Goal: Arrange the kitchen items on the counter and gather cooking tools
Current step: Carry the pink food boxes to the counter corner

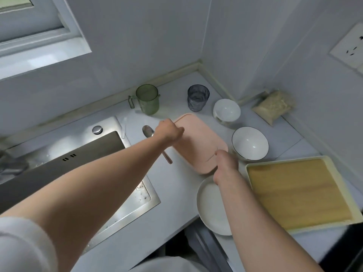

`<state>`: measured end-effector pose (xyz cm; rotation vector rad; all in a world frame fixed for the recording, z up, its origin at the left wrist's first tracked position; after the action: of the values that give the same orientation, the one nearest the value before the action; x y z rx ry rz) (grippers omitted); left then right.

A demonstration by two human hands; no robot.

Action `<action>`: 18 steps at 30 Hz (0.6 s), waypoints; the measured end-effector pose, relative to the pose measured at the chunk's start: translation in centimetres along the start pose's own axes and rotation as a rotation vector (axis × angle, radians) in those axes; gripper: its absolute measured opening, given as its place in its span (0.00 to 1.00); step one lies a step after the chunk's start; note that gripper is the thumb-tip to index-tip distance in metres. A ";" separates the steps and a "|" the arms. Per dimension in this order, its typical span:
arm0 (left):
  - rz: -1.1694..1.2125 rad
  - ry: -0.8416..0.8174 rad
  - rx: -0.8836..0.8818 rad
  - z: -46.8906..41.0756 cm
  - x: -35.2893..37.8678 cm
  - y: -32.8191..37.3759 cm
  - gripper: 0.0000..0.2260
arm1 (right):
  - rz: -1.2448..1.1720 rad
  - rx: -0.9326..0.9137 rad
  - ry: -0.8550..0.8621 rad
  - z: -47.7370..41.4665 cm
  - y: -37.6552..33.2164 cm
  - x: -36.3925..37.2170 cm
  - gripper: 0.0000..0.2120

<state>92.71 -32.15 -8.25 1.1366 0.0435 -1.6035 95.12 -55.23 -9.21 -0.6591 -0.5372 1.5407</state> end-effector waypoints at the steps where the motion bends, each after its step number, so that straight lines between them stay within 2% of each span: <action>1: -0.003 -0.014 -0.013 -0.7 0.4 -0.2 0.16 | 0.010 0.015 0.001 -0.5 0.2 0.2 0.13; 11: 0.081 0.007 -0.029 -2.1 0.8 -0.7 0.15 | -0.037 0.073 0.007 -2.0 0.9 0.5 0.06; 18: 0.208 0.274 0.119 3.1 -5.6 3.1 0.15 | -0.024 0.028 -0.017 0.9 0.5 1.0 0.04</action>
<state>92.75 -30.93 -1.21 1.4010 0.0085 -1.2729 94.11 -54.20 -9.03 -0.6165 -0.5338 1.5296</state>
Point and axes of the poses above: each hand's wrist, its own z-axis away from the middle knuckle, its own x-axis out of the palm, y = z × x, the point moved 8 cm from there along -z, towards the middle knuckle, and after that the axes turned 5 degrees about -y, right-handed, at the moved point
